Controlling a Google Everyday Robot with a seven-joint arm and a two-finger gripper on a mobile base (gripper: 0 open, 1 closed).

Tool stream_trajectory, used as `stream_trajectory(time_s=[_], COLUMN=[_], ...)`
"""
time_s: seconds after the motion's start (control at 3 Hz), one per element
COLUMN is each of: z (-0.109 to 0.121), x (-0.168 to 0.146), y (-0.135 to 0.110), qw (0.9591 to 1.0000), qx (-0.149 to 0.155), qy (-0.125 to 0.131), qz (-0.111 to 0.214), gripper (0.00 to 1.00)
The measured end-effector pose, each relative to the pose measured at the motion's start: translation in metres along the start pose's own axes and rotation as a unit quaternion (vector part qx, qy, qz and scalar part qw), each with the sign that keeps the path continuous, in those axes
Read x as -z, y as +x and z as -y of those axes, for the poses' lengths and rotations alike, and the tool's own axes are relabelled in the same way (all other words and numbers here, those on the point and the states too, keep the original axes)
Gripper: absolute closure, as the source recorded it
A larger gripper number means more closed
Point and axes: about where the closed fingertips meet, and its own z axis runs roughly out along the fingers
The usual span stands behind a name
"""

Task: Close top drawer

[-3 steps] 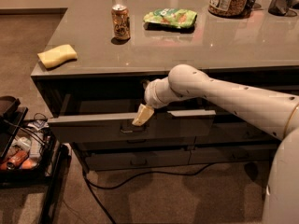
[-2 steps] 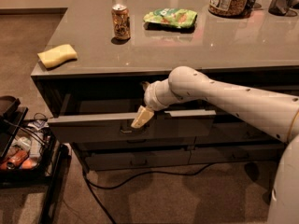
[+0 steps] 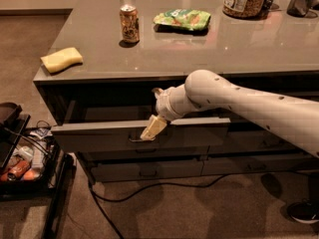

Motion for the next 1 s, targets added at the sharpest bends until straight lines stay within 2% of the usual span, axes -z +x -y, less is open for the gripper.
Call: stream_trajectory(time_s=[0.33,1.0], z=[-0.023,-0.09], x=[0.007,0.034], y=[0.001,-0.001], qw=[1.0,0.9993], qx=[-0.008,-0.029], qy=[-0.004,-0.007], qz=[-0.001,-0.022], gripper=[0.0,0.0])
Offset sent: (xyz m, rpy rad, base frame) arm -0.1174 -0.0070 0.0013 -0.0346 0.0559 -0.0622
